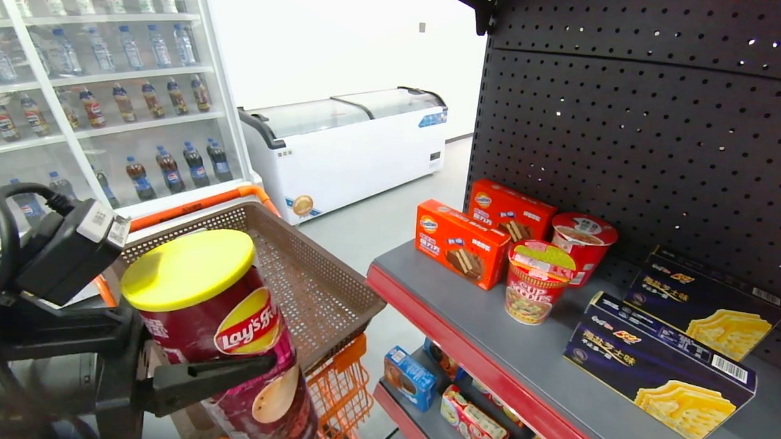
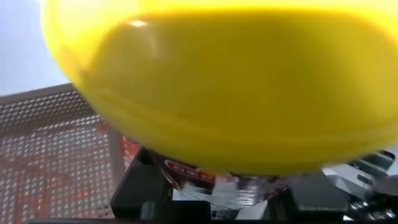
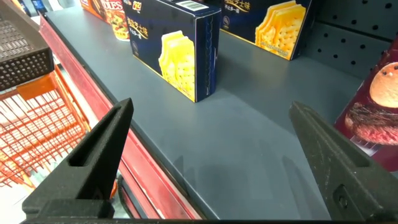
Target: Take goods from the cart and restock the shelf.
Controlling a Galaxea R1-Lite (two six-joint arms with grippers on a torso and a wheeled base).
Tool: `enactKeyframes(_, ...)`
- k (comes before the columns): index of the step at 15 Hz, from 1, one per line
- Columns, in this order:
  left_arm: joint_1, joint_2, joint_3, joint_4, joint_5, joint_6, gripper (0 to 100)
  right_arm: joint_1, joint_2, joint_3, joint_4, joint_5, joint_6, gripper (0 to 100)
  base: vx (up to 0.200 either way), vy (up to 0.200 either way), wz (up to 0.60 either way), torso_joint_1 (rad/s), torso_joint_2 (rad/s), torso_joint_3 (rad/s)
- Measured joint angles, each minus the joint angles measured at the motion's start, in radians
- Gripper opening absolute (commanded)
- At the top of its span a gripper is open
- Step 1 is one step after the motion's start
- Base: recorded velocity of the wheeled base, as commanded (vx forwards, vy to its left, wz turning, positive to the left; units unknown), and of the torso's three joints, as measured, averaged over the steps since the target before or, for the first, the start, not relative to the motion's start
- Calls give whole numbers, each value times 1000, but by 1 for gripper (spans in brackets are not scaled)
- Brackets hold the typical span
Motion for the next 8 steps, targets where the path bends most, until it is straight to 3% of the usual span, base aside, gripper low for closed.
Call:
enactKeyframes(2, -45, 3, 4, -2, -3, 1, 0, 0, 0, 0, 0, 0, 0, 100, 0, 0, 0, 0, 0, 0)
enactKeyframes(8, -93, 44, 3, -48, -23, -1, 0, 0, 0, 0, 0, 0, 0, 100, 0, 0, 0, 0, 0, 0)
